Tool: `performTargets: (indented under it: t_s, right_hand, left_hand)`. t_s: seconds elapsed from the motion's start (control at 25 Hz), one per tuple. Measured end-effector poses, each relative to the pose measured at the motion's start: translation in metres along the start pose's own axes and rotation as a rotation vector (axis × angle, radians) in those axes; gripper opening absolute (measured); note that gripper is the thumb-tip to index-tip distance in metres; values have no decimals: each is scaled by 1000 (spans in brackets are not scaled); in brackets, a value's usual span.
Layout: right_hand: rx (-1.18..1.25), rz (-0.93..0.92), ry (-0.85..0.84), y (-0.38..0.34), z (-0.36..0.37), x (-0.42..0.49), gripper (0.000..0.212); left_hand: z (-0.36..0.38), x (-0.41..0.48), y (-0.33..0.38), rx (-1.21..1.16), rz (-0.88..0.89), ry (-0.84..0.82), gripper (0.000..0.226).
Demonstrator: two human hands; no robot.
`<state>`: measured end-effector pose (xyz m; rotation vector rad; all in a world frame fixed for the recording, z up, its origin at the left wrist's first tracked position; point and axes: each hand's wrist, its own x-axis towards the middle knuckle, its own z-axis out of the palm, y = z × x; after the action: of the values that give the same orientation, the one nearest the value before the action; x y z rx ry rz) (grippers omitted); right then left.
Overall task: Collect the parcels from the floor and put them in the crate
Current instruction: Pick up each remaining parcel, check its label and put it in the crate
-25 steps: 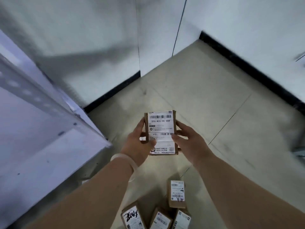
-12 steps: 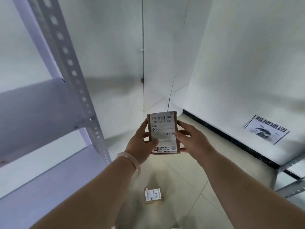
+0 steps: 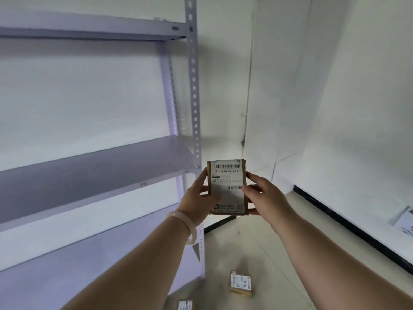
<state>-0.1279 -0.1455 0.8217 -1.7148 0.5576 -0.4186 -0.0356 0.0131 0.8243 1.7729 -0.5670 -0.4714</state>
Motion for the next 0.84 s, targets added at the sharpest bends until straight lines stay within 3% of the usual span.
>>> performTargets:
  t_s: [0.44,0.84]
  right_hand:
    - [-29,-126,-291,-60,99,-137,45]
    - [-49,-180,-485,-95,295,-215,44]
  left_hand:
    - [-104,-185,8,51,-16,278,72]
    - [-271,-306,-49,29,-85,490,75]
